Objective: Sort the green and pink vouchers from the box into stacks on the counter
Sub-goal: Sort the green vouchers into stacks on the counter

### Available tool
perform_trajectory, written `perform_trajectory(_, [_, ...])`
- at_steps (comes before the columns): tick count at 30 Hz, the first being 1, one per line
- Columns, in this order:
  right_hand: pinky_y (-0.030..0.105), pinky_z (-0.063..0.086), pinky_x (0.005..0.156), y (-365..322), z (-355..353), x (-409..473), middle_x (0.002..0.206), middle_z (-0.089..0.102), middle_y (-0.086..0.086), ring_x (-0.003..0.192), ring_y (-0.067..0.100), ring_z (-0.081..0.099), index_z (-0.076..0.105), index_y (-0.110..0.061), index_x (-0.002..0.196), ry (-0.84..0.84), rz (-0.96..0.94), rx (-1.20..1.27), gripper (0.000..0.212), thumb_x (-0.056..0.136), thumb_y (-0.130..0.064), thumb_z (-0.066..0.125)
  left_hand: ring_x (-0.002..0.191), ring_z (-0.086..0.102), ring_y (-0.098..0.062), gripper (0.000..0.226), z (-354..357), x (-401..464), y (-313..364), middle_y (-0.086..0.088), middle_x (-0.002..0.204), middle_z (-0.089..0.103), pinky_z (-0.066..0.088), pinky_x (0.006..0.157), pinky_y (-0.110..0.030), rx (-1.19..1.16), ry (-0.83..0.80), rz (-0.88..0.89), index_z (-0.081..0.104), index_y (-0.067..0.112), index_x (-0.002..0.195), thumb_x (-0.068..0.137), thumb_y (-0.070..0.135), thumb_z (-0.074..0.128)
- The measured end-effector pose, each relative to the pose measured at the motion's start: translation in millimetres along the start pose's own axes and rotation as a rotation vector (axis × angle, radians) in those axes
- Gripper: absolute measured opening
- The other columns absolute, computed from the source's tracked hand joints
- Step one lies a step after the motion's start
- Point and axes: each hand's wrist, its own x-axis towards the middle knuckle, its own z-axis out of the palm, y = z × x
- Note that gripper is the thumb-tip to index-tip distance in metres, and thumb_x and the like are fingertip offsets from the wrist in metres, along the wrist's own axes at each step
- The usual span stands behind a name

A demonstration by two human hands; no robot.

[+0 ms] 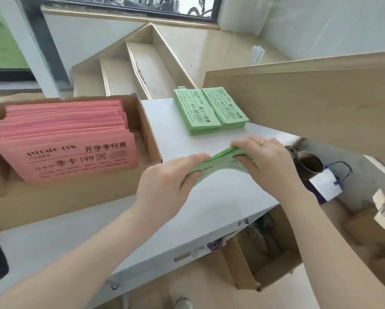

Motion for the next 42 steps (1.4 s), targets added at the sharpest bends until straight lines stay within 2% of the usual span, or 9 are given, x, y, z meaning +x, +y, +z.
perform_trajectory(4, [0.026,0.043,0.057,26.4,38.7,-45.5,0.080,0.067,0.000,0.055,0.023,0.058,0.046,-0.023,0.104,-0.134,-0.055,-0.001,0.045,0.072,-0.005,0.073,0.065,0.065,-0.022,0.025,52.9,-24.0,-10.7,0.003,0.091,0.071,0.052,0.048,-0.029,0.061,-0.079,-0.058,0.050,0.032,0.109,0.085,0.028,0.044])
perform_trajectory(8, [0.030,0.048,0.061,32.3,55.7,-56.3,0.090,0.069,-0.001,0.064,0.023,0.062,0.047,-0.021,0.103,-0.088,-0.092,0.014,0.052,0.067,0.006,0.073,0.067,0.064,-0.020,0.021,64.0,-31.6,-16.5,0.003,0.097,0.067,0.051,0.046,-0.031,0.099,-0.082,-0.066,0.052,0.027,0.107,0.088,0.022,0.045])
perform_trajectory(14, [0.034,0.049,0.085,35.0,67.0,-63.1,0.102,0.070,0.002,0.094,0.021,0.066,0.054,-0.016,0.102,0.118,-0.152,0.031,0.035,0.078,0.006,0.065,0.084,0.059,-0.014,0.018,62.6,-31.5,-23.2,0.006,0.115,0.053,0.053,0.064,-0.029,0.064,-0.146,-0.043,0.053,0.024,0.107,0.091,0.022,0.046])
perform_trajectory(24, [0.039,0.048,0.086,35.1,65.9,-57.2,0.108,0.069,0.005,0.094,0.024,0.066,0.050,-0.016,0.099,0.084,-0.152,0.096,0.042,0.072,0.011,0.066,0.095,0.055,-0.012,0.014,59.7,-28.4,-22.4,0.003,0.114,0.056,0.047,0.074,-0.026,0.003,-0.174,-0.113,0.052,0.021,0.099,0.087,0.025,0.047])
perform_trajectory(27, [0.031,0.044,0.082,36.7,59.0,-52.7,0.087,0.070,-0.001,0.083,0.021,0.066,0.051,-0.017,0.099,-0.002,-0.142,0.147,0.040,0.071,0.009,0.065,0.088,0.062,-0.013,0.025,56.5,-29.2,-23.4,0.000,0.110,0.064,0.054,0.069,-0.029,0.021,-0.207,-0.135,0.062,0.017,0.100,0.086,0.030,0.047])
perform_trajectory(30, [0.030,0.044,0.081,35.5,43.0,-41.8,0.087,0.069,-0.003,0.081,0.022,0.065,0.053,-0.018,0.099,-0.219,-0.105,0.217,0.020,0.080,-0.017,0.058,0.083,0.065,-0.014,0.034,55.2,-30.3,-21.5,0.001,0.108,0.068,0.055,0.063,-0.027,0.077,-0.233,-0.107,0.070,0.011,0.102,0.086,0.030,0.047])
perform_trajectory(34, [0.031,0.048,0.076,21.1,26.0,-20.7,0.096,0.068,-0.002,0.086,0.019,0.062,0.062,-0.014,0.089,-0.565,0.035,0.418,0.040,0.089,-0.047,0.039,0.080,0.061,-0.010,0.032,54.9,-32.8,-13.9,0.003,0.105,0.070,0.051,0.057,-0.022,0.182,-0.222,-0.057,0.071,0.012,0.101,0.086,0.026,0.047])
perform_trajectory(39, [0.041,0.047,0.077,22.8,30.1,1.9,0.094,0.065,-0.004,0.089,0.024,0.057,0.052,-0.021,0.098,-0.689,0.121,0.320,0.008,0.094,-0.022,0.045,0.093,0.066,-0.022,0.032,56.1,-39.8,-11.3,-0.007,0.119,0.063,0.051,0.070,-0.023,0.231,-0.203,-0.053,0.071,0.013,0.096,0.089,0.028,0.043])
perform_trajectory(42, [0.036,0.048,0.075,35.6,34.2,9.5,0.093,0.063,-0.012,0.087,0.022,0.058,0.046,-0.028,0.106,-0.711,0.215,0.263,0.022,0.091,-0.012,0.048,0.113,0.057,-0.032,0.029,61.7,-42.9,-13.1,-0.016,0.123,0.059,0.048,0.090,-0.037,0.294,-0.154,0.000,0.070,0.008,0.090,0.089,0.022,0.045])
